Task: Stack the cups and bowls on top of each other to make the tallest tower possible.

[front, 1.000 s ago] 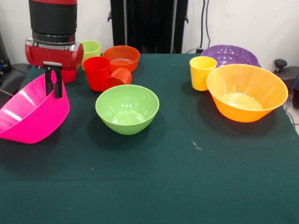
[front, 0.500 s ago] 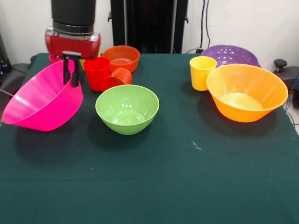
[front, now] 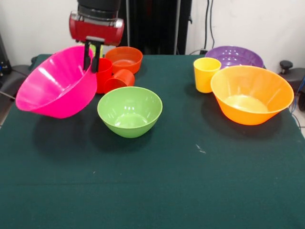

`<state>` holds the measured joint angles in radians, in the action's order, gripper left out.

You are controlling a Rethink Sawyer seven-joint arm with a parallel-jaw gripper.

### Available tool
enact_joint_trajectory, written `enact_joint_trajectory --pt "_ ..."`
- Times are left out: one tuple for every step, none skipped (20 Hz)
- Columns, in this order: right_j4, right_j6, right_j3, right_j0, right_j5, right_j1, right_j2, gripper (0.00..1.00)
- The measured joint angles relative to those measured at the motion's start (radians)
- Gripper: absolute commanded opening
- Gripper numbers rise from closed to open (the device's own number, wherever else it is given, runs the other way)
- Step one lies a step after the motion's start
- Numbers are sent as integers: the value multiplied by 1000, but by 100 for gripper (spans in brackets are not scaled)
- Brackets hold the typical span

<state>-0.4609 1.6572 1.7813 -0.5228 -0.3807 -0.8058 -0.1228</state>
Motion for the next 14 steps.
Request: enact_joint_trajectory --pt "0 3 7 10 0 -12 9 0" --pt "0 5 13 20 0 -24 18 0" --pt "0 6 19 30 0 -37 26 0" --pt "0 6 23 38 0 -51 35 0" --pt "0 6 28 48 0 -68 46 0" --pt "0 6 31 55 -3 -83 54 0" --pt "0 6 33 60 -6 -95 60 0" --pt "1 6 34 66 -10 -110 68 0" --pt "1 6 34 72 -16 -124 75 0" --pt "3 6 34 82 -24 -146 87 0" --pt "3 6 34 87 -26 -155 93 0" --pt "4 6 34 93 -28 -163 99 0" --pt "4 6 35 100 -30 -173 106 0" --pt "4 6 35 119 -32 -193 123 0"
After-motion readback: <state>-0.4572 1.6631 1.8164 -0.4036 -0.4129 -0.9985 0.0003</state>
